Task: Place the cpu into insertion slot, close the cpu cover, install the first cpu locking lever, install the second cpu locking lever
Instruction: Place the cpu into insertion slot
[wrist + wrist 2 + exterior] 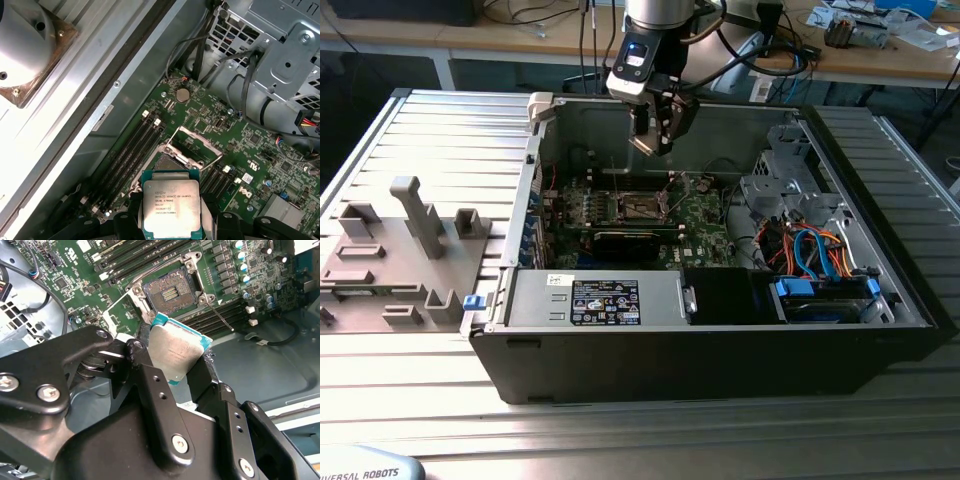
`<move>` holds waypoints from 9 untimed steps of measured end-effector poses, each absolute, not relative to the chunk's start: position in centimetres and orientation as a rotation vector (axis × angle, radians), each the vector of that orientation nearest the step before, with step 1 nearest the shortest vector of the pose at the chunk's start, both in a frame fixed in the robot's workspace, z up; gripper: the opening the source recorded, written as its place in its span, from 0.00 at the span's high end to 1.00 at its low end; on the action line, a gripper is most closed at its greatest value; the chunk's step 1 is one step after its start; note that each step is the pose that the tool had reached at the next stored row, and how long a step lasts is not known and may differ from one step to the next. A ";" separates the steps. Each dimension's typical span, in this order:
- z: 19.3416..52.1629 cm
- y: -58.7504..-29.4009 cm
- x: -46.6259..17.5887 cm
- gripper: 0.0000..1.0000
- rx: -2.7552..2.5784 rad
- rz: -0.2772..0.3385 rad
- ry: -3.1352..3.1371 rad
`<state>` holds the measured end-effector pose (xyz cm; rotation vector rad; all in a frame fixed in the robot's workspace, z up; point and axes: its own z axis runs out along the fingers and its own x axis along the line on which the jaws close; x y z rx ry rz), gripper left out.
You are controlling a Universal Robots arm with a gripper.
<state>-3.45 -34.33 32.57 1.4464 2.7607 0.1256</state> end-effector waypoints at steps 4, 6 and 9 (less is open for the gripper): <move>32.6 -34.3 -3.5 0.46 1.452 0.125 2.758; 32.6 -34.3 -3.5 0.46 1.454 0.126 2.756; 32.6 -34.3 -3.5 0.46 1.458 0.125 2.754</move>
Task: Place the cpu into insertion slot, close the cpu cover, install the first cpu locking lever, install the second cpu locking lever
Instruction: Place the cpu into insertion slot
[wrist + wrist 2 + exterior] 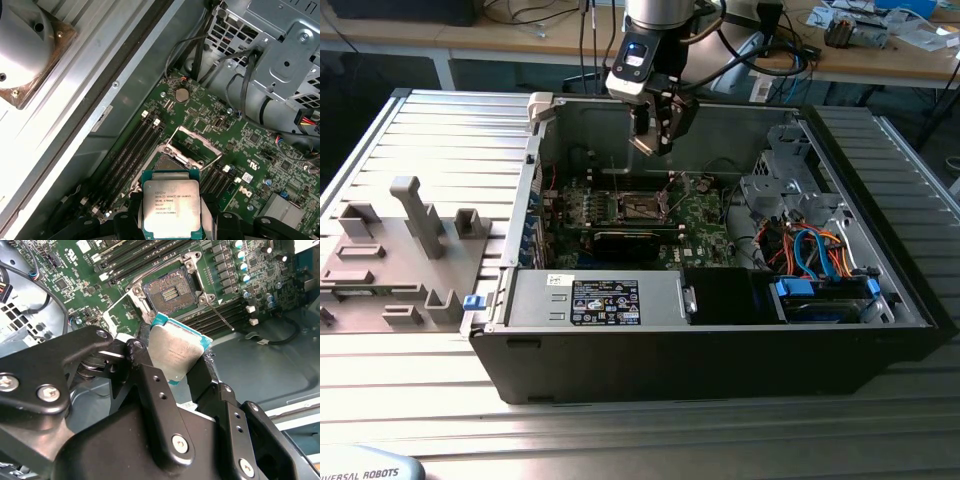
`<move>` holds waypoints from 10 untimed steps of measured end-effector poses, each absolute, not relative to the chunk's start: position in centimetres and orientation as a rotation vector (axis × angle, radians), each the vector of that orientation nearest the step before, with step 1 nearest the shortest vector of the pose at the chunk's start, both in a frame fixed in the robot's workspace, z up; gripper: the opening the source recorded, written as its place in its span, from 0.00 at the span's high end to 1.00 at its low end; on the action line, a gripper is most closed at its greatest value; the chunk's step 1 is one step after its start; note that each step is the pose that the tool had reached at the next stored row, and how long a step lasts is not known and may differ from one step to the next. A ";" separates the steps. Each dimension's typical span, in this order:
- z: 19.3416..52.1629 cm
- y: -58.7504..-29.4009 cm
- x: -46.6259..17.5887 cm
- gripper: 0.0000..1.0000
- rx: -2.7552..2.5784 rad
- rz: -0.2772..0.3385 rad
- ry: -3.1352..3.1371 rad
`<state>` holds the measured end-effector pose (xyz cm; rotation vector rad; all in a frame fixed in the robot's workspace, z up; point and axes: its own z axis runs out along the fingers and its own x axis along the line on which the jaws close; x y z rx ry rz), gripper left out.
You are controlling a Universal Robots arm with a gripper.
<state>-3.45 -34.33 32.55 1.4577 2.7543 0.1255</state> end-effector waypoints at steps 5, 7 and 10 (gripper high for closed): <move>32.5 -34.3 -3.5 0.46 1.466 0.125 2.749; 32.5 -34.3 -3.5 0.46 1.469 0.125 2.748; 32.5 -34.3 -3.5 0.46 1.473 0.125 2.746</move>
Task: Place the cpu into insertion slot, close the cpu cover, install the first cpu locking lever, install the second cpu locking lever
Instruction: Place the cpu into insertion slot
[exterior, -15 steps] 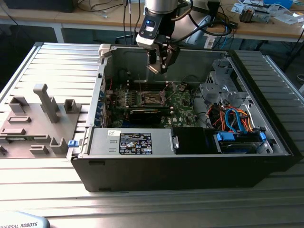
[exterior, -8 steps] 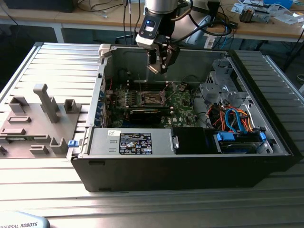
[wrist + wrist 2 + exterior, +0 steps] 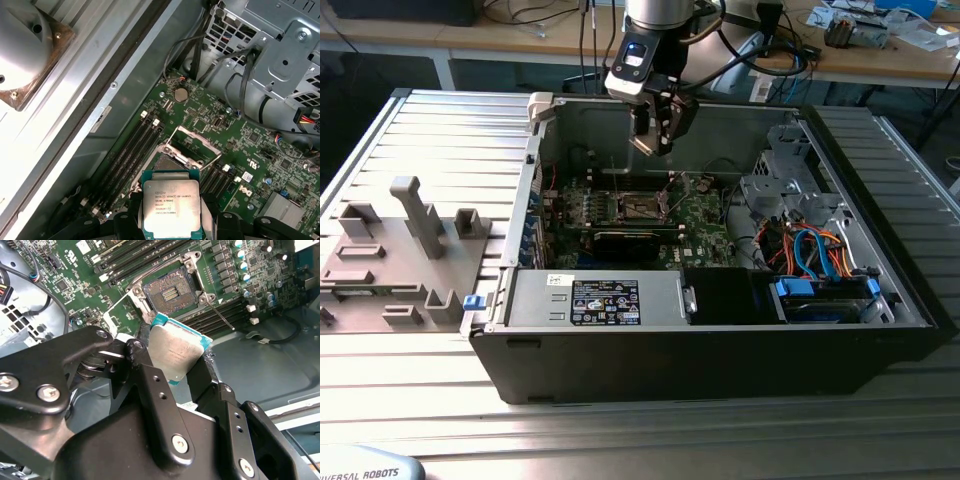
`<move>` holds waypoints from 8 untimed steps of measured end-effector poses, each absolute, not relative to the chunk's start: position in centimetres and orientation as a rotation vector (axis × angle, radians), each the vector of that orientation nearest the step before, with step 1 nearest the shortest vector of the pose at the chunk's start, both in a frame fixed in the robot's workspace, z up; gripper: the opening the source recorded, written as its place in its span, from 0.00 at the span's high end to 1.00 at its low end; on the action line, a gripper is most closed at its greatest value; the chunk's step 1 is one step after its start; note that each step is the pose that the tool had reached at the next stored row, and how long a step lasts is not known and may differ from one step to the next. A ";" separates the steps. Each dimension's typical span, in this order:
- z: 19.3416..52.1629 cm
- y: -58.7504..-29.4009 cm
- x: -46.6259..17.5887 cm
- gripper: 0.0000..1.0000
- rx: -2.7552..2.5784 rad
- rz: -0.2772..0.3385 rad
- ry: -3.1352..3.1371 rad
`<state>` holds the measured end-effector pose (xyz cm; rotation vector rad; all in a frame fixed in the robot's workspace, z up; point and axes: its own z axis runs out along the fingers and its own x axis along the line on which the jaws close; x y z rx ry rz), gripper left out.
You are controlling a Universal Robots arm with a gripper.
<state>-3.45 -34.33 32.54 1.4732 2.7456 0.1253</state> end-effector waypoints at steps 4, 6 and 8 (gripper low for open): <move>32.5 -34.3 -3.5 0.46 1.479 0.125 2.742; 32.5 -34.3 -3.5 0.46 1.482 0.125 2.741; 32.5 -34.3 -3.5 0.46 1.484 0.125 2.740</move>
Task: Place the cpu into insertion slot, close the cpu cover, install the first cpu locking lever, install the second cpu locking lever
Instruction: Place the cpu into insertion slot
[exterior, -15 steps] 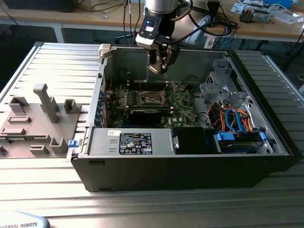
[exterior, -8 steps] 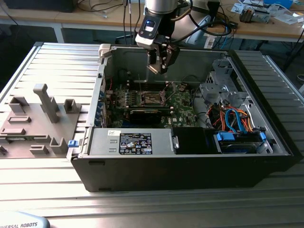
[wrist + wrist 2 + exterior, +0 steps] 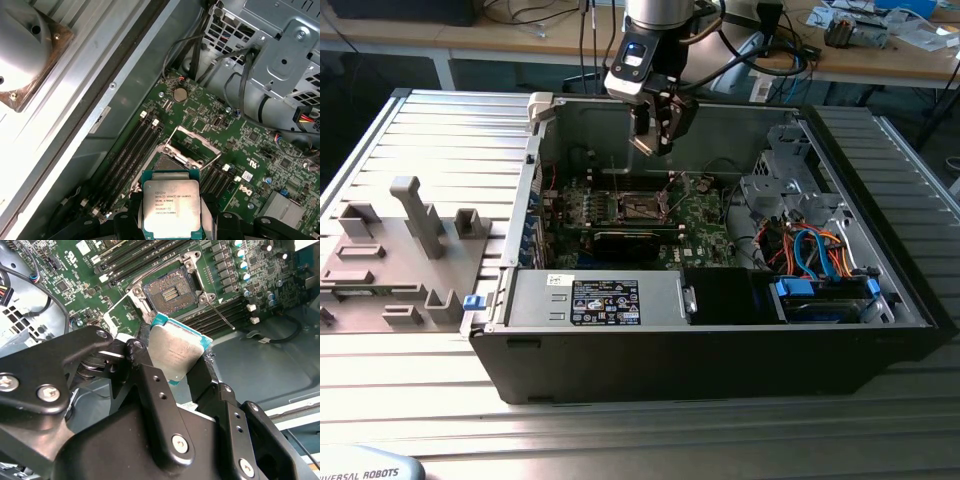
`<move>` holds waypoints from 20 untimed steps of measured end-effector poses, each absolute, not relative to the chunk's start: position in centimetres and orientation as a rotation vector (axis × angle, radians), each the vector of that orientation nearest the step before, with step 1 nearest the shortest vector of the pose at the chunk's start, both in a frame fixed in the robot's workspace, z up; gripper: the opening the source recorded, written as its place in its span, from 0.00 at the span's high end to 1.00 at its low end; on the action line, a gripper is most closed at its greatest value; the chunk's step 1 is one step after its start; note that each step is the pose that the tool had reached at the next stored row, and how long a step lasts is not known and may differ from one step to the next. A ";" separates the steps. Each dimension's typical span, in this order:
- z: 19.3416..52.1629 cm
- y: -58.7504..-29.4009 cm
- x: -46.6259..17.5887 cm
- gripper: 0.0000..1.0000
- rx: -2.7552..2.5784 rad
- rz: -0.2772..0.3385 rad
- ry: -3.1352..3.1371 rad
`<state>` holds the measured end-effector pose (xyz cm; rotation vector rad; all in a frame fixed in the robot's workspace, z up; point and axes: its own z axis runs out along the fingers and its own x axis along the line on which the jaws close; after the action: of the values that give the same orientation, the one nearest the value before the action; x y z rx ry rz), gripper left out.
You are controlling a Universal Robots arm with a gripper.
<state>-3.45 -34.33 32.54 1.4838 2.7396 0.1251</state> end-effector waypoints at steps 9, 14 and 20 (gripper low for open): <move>32.5 -34.3 -3.5 0.46 1.493 0.125 2.734; 32.5 -34.3 -3.5 0.46 1.499 0.125 2.731; 32.5 -34.3 -3.5 0.46 1.505 0.125 2.727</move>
<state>-3.45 -34.33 32.52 1.5052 2.7271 0.1247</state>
